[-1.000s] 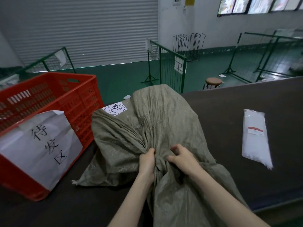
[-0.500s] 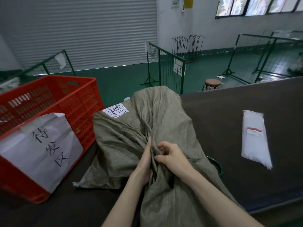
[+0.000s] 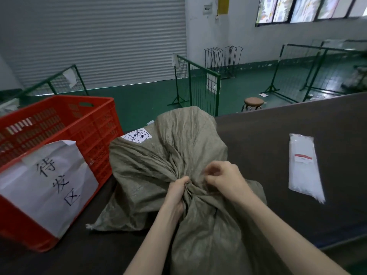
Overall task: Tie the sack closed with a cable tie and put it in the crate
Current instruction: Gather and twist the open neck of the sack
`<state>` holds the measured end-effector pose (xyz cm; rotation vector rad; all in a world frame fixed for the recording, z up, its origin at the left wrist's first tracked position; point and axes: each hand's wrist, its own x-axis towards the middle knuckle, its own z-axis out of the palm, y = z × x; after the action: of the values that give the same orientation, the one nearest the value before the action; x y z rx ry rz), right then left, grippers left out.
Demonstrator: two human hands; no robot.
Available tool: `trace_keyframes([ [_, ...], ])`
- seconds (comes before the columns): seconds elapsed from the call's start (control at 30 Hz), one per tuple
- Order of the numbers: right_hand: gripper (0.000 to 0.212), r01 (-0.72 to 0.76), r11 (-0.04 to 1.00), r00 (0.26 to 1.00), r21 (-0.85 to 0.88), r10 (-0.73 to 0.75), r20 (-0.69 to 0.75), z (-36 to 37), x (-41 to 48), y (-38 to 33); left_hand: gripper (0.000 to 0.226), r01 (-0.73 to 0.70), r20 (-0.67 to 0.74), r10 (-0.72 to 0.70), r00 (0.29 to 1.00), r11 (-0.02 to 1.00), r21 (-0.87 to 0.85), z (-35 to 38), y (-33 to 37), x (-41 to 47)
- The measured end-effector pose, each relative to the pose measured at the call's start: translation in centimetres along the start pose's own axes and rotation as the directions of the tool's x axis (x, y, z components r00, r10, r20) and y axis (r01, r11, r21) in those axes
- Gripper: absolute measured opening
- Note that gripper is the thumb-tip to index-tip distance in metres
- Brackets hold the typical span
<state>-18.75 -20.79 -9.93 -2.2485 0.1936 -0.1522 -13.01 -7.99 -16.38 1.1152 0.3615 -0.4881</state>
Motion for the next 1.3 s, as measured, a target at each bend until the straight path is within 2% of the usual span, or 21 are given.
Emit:
trace_keyframes([
  [0.03,0.027,-0.014,0.997,0.999,-0.082,0.01,-0.039,0.1,0.1,0.5,0.025,-0.019,0.007,0.019,1.0,0.999,-0.027,0.1,0.0,0.0],
  [0.1,0.049,-0.11,0.97,0.994,-0.215,0.111,-0.008,0.5,0.2,1.4,0.031,-0.062,-0.017,0.061,0.998,0.998,-0.027,0.2,-0.1,-0.1],
  [0.17,0.059,-0.206,0.96,0.973,-0.19,0.222,0.065,1.1,0.2,2.3,0.026,-0.079,-0.02,0.079,0.997,0.997,0.0,0.3,0.1,-0.4],
  [0.23,0.052,-0.232,0.968,0.967,-0.099,0.24,0.086,1.6,0.2,2.8,0.023,-0.081,-0.028,0.081,0.996,0.996,0.024,0.3,0.1,-0.5],
  [0.37,0.024,-0.186,0.982,0.982,0.037,0.187,-0.026,1.7,0.4,2.9,0.026,-0.048,-0.054,0.054,0.997,0.993,0.104,0.0,0.1,-0.5],
  [0.47,0.019,-0.143,0.98,0.984,0.142,0.156,-0.084,1.6,0.4,2.4,0.026,0.026,-0.01,-0.025,1.0,0.987,0.157,-0.5,-0.1,-0.4],
  [0.57,0.02,-0.091,0.977,0.987,0.19,0.114,-0.109,1.8,0.1,1.7,0.01,0.034,0.057,-0.05,0.997,0.969,0.245,-0.9,-0.2,-0.4],
  [0.6,0.021,-0.077,0.978,0.99,0.193,0.099,-0.105,2.0,0.0,1.6,0.018,0.041,0.082,-0.063,0.995,0.97,0.239,-1.0,-0.2,-0.4],
  [0.7,0.021,-0.039,0.983,0.997,0.178,0.049,-0.052,3.4,-0.7,1.5,0.034,0.098,0.187,-0.123,0.975,0.985,0.14,-0.8,-0.5,-0.1],
  [0.8,0.034,-0.012,0.993,0.999,0.121,0.008,0.031,4.5,-1.5,1.4,0.054,0.146,0.259,-0.149,0.954,0.989,0.031,-0.4,-0.2,-0.2],
  [0.87,0.041,0.001,0.994,0.997,0.113,-0.009,0.076,4.6,-2.0,1.4,0.048,0.131,0.254,-0.13,0.958,0.991,0.013,-0.4,-0.2,0.1],
  [0.93,0.045,0.007,0.994,0.99,0.111,-0.023,0.14,4.2,-2.4,1.6,0.033,0.142,0.226,-0.155,0.962,0.987,0.073,-0.4,-0.4,0.0],
  [1.0,0.044,-0.001,0.995,0.974,0.097,-0.021,0.227,3.3,-2.5,1.8,0.024,0.171,0.161,-0.191,0.968,0.977,0.127,-0.3,-0.8,0.1],
  [1.07,0.039,0.003,0.997,0.966,0.083,-0.024,0.256,2.3,-2.4,1.9,0.019,0.156,0.067,-0.166,0.984,0.978,0.137,-0.1,-1.2,0.6],
  [1.13,0.03,0.002,0.989,0.986,0.147,-0.026,0.162,1.2,-2.2,1.6,0.019,0.126,0.012,-0.128,0.992,0.987,0.1,0.3,-1.6,0.9],
  [1.2,0.024,0.031,0.981,0.998,0.192,-0.018,-0.067,0.5,-1.6,1.5,0.02,0.103,0.003,-0.103,0.995,0.994,0.047,0.6,-1.8,1.0],
  [1.27,0.015,0.04,0.999,0.969,-0.021,-0.044,-0.243,-0.2,-0.7,1.8,0.019,0.08,-0.013,-0.08,0.997,0.996,0.038,0.6,-2.0,1.3],
  [1.3,0.021,-0.024,0.985,0.974,-0.171,-0.015,-0.225,-0.4,-0.2,2.4,0.018,0.067,-0.022,-0.066,0.998,0.997,0.044,0.6,-2.1,1.5],
])
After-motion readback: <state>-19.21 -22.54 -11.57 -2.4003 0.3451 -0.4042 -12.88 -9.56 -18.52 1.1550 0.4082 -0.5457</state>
